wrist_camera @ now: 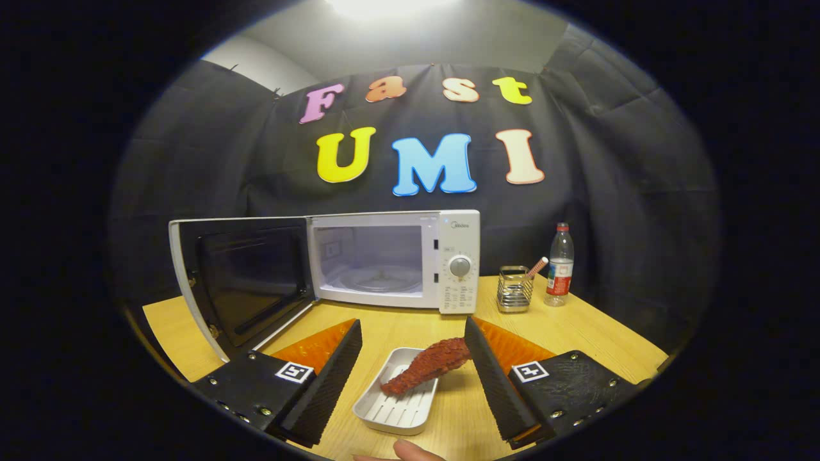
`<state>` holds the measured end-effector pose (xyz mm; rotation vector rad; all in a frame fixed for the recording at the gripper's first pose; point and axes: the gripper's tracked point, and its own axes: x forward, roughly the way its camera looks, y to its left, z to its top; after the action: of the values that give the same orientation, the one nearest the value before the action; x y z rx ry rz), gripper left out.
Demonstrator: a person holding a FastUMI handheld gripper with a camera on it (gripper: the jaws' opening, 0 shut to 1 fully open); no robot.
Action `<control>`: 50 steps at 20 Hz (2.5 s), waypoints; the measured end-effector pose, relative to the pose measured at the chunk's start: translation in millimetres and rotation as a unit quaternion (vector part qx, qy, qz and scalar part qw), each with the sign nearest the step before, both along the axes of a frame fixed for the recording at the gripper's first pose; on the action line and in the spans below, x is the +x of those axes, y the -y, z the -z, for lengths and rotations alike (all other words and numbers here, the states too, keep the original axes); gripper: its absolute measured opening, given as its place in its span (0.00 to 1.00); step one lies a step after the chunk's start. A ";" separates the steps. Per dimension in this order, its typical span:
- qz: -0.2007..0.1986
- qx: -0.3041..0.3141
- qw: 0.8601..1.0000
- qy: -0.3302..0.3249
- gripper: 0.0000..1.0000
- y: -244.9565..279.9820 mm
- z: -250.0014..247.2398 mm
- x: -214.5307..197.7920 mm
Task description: Open the microwave, put the food inside, and close the microwave door.
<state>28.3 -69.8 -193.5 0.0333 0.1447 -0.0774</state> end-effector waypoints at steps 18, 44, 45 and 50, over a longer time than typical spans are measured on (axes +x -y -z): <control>-0.015 0.335 0.939 -0.072 0.21 22.9 50.0 57.6; -0.048 0.352 0.934 -0.035 0.12 -130.0 -46.0 167.5; -0.040 0.351 0.935 -0.039 0.12 -132.0 -39.7 180.0; -0.011 0.334 0.942 -0.043 0.12 -140.9 -19.9 241.8</control>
<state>270.1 71.1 -173.6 0.7088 0.2534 -0.0051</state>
